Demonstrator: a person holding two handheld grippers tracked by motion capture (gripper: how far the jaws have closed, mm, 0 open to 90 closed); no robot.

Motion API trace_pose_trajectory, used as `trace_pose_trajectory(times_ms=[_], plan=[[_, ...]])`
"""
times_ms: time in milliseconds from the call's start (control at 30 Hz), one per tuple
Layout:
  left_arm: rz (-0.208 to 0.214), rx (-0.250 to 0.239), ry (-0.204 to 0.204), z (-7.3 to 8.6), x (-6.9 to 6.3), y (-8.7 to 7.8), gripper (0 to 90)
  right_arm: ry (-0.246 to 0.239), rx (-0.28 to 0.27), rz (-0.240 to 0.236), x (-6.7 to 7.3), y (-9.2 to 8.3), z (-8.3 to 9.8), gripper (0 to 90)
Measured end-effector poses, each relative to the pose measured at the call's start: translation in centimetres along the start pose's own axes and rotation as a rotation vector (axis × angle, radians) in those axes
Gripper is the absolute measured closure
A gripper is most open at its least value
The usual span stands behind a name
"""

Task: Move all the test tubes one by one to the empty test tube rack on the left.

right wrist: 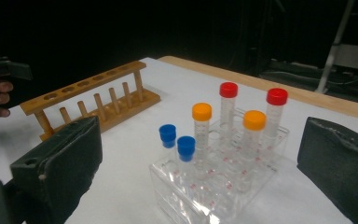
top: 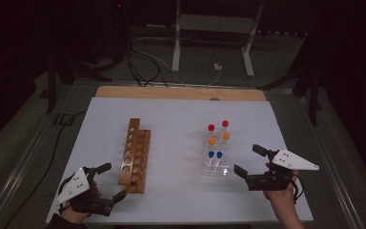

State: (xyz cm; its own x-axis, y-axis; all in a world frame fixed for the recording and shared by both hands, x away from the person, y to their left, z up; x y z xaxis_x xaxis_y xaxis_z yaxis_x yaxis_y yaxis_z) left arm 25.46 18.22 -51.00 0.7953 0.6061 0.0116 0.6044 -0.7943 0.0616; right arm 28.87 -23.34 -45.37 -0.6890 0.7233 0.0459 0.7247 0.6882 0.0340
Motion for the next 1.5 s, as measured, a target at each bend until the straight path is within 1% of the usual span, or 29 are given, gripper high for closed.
trace_pose_trajectory(times_ms=[67, 100, 200, 333, 367, 400, 467, 500, 533, 567, 667, 700, 733, 767, 800, 833, 900, 933, 1000, 1033, 1067, 1133, 1167, 1233, 1300, 1333, 1400, 1467, 1500], plan=[[0.001, 0.001, 0.0, 0.0, 0.0, 0.0, 0.4, 0.005, 0.005, -0.009, 0.2, 0.4, 0.0, 0.0], [0.001, 0.001, -0.001, 0.0, 0.0, 0.0, 0.4, 0.014, 0.005, -0.021, 0.4, 0.8, 0.0, 0.0], [0.001, 0.0, -0.003, 0.0, 0.0, 0.0, 0.4, 0.015, 0.015, -0.033, 0.7, 1.4, 0.0, 0.0], [0.001, 0.0, -0.004, 0.1, 0.0, 0.0, 0.4, 0.024, 0.029, -0.037, 1.0, 2.2, 0.2, 0.0], [0.001, 0.0, -0.004, 0.1, 0.0, 0.0, 0.4, 0.018, 0.049, -0.034, 1.2, 2.8, 0.5, 0.0], [0.002, -0.001, -0.004, 0.1, 0.0, 0.0, 0.4, 0.02, 0.057, -0.041, 1.3, 3.0, 0.7, 0.0], [0.002, 0.0, -0.004, 0.1, 0.0, 0.0, 0.4, 0.018, 0.065, -0.039, 1.3, 3.3, 0.8, 0.0], [0.003, 0.0, -0.005, 0.1, 0.0, 0.0, 0.4, 0.024, 0.083, -0.046, 1.4, 3.7, 1.2, 0.0], [0.004, 0.0, -0.006, 0.1, 0.0, 0.0, 0.4, 0.022, 0.088, -0.046, 1.5, 3.9, 1.3, 1.4], [0.005, 0.0, -0.007, 0.1, 0.0, 0.0, 0.4, 0.022, 0.089, -0.043, 1.4, 4.1, 1.4, 5.8], [0.007, 0.001, -0.009, 0.1, 0.0, 0.0, 0.4, 0.029, 0.102, -0.048, 1.4, 4.5, 1.7, 8.2], [0.008, 0.002, -0.009, 0.2, 0.0, 0.1, 0.4, 0.027, 0.114, -0.052, 1.4, 4.7, 1.9, 9.8], [0.007, 0.003, -0.011, 0.2, 0.0, 0.1, 0.4, 0.027, 0.121, -0.051, 1.3, 4.8, 2.1, 13.5], [0.008, 0.003, -0.013, 0.2, 0.0, 0.1, 0.4, 0.027, 0.121, -0.051, 1.3, 4.8, 2.1, 13.5], [0.009, 0.004, -0.012, 0.2, 0.0, 0.1, 0.4, 0.031, 0.128, -0.056, 1.4, 4.9, 2.3, 16.3], [0.01, 0.004, -0.011, 0.2, 0.0, 0.1, 0.5, 0.02, 0.156, -0.05, 1.4, 5.2, 2.8, 18.0], [0.012, 0.004, -0.011, 0.2, -0.1, 0.1, 0.4, 0.012, 0.179, -0.045, 1.4, 5.3, 3.3, 23.0], [0.013, 0.004, -0.011, 0.2, -0.1, 0.1, 0.4, 0.012, 0.179, -0.045, 1.4, 5.3, 3.3, 23.0], [0.013, 0.004, -0.012, 0.2, -0.1, 0.1, 0.4, -0.004, 0.234, -0.036, 1.3, 5.3, 4.1, 33.6], [0.014, 0.005, -0.012, 0.3, -0.1, 0.1, 0.4, -0.004, 0.234, -0.036, 1.3, 5.3, 4.1, 33.6], [0.014, 0.005, -0.011, 0.3, -0.1, 0.1, 0.4, -0.01, 0.262, -0.036, 1.1, 5.2, 4.5, 39.7], [0.015, 0.005, -0.011, 0.3, -0.1, 0.1, 0.4, -0.027, 0.296, -0.033, 0.8, 5.1, 5.0, 47.8], [0.015, 0.005, -0.011, 0.3, -0.1, 0.1, 0.4, -0.027, 0.296, -0.033, 0.8, 5.1, 5.0, 47.8], [0.015, 0.006, -0.01, 0.3, -0.1, 0.1, 0.4, -0.025, 0.336, -0.034, 0.6, 5.1, 5.5, 54.7], [0.015, 0.007, -0.008, 0.3, -0.1, 0.1, 0.4, -0.024, 0.344, -0.033, 0.6, 5.1, 5.6, 55.8], [0.016, 0.007, -0.01, 0.3, -0.1, 0.1, 0.4, -0.02, 0.351, -0.031, 0.5, 5.2, 5.7, 60.0], [0.016, 0.007, -0.01, 0.3, -0.1, 0.1, 0.4, -0.022, 0.357, -0.027, 0.4, 5.2, 5.8, 61.0], [0.016, 0.008, -0.009, 0.3, -0.1, 0.1, 0.4, -0.018, 0.371, -0.017, 0.3, 5.2, 5.9, 63.3], [0.015, 0.009, -0.009, 0.3, -0.1, 0.1, 0.4, -0.027, 0.383, -0.003, 0.1, 5.3, 6.1, 65.2]])
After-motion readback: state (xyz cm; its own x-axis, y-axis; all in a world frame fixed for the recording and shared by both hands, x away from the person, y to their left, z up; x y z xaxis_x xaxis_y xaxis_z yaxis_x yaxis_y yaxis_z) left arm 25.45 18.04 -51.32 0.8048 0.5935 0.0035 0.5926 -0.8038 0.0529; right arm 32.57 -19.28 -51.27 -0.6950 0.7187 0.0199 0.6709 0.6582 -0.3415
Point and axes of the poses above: each handheld gripper's, and its own axes: y roughly forward along the jaws, z roughly out of its underside, x roughly to its left, the point moved 7 cm from there along y, roughly forward along the jaws, and after that the axes turned 15 degrees about -x, right-handed, at the moved point
